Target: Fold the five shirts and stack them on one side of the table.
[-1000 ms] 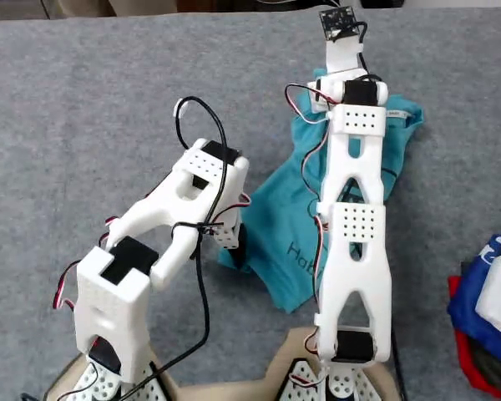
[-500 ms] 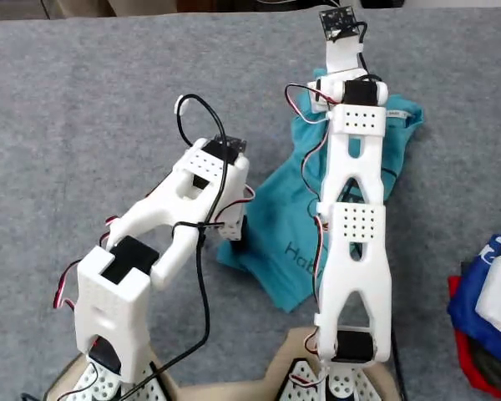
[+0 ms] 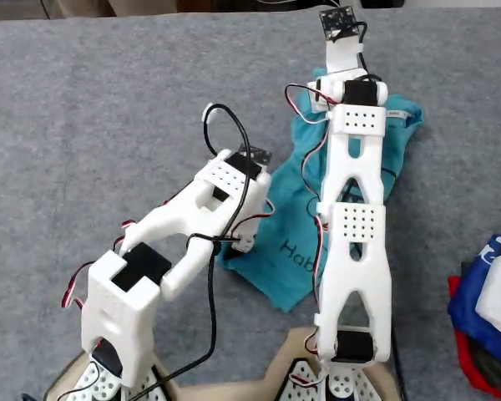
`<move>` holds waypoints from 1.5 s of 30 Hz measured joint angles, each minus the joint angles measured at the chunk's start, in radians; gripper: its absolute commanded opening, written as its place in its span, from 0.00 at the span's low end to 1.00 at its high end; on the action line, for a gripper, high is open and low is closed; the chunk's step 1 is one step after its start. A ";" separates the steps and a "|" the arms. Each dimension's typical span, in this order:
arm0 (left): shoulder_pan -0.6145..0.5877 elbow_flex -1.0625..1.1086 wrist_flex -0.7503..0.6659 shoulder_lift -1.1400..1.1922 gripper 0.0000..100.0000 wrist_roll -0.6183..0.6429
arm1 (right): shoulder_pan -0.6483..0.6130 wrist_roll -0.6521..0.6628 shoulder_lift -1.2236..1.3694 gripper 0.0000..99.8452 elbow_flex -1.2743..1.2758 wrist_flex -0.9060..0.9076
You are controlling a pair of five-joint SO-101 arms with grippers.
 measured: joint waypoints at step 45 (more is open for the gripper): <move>-0.718 -1.689 0.334 -0.353 0.02 -0.396 | 0.008 -0.213 -1.082 0.01 -0.020 -0.109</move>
